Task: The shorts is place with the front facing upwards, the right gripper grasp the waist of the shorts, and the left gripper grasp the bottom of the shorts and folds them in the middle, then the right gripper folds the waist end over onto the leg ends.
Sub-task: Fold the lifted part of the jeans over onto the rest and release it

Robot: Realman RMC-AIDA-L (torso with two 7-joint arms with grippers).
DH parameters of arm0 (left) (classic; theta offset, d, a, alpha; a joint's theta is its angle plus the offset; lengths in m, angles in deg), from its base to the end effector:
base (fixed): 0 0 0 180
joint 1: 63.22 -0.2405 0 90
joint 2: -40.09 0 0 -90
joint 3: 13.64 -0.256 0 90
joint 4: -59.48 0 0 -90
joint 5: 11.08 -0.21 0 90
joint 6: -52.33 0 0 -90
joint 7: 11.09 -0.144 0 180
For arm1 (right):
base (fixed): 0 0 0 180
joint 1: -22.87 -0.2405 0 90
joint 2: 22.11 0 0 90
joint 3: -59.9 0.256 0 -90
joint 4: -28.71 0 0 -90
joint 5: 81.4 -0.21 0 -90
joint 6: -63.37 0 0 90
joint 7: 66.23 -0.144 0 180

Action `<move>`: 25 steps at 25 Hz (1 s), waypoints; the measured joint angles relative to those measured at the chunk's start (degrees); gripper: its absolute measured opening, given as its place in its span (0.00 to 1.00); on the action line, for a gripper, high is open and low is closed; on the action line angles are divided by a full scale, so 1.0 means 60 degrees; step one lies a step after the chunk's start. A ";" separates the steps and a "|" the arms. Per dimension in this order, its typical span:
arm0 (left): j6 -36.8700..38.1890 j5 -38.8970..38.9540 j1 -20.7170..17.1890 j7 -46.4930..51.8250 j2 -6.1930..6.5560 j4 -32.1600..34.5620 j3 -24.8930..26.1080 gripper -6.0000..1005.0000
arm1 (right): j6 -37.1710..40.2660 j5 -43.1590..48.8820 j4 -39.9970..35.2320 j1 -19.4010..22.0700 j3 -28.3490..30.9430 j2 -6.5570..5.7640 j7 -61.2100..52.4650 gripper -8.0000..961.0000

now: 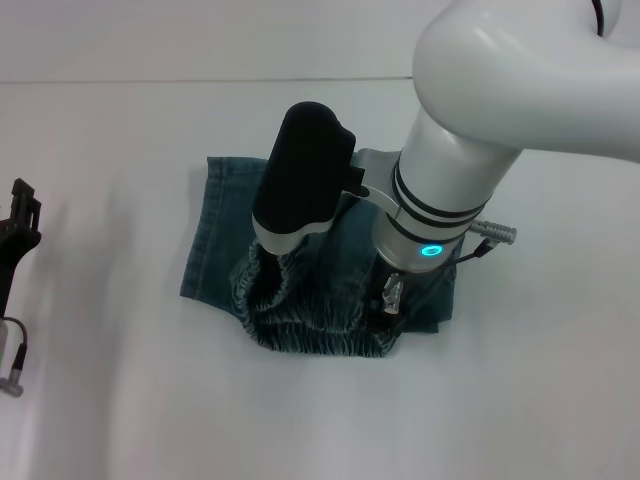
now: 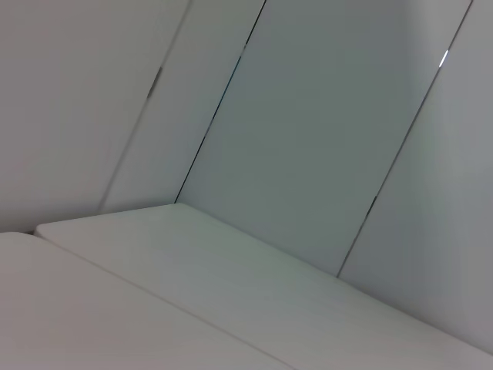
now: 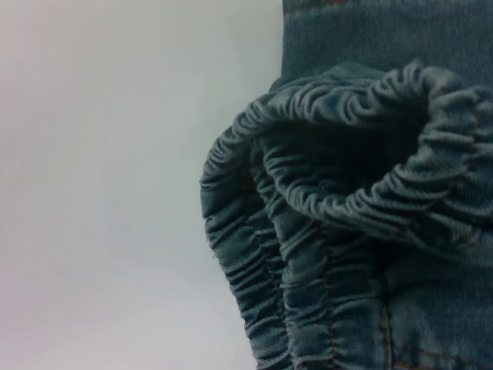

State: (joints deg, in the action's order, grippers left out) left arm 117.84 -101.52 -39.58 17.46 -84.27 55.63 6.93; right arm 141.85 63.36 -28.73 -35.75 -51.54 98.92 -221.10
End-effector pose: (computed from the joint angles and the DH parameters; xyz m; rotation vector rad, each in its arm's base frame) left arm -0.3597 0.2987 -0.0326 -1.2742 -1.0276 -0.8786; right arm 0.0957 0.3486 -0.1163 -2.7403 0.3118 -0.9303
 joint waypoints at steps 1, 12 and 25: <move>0.0000 -0.0002 0.0000 0.0000 0.0000 -0.0001 0.0001 0.51 | 0.0000 0.0000 0.0000 0.0000 0.0000 -0.0001 0.0000 0.36; 0.0026 -0.0016 -0.0002 0.0001 0.0000 -0.0047 -0.0006 0.51 | 0.0001 -0.0010 0.0008 0.0005 0.0017 -0.0013 0.0000 0.25; 0.0038 -0.0013 -0.0010 0.0001 0.0000 -0.0066 -0.0025 0.51 | 0.0004 -0.0033 0.0008 0.0015 0.0029 -0.0018 0.0000 0.07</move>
State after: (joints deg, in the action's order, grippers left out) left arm 118.06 -101.60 -39.64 17.47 -84.27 55.24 6.78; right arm 141.88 63.16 -28.68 -35.66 -51.36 98.81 -221.10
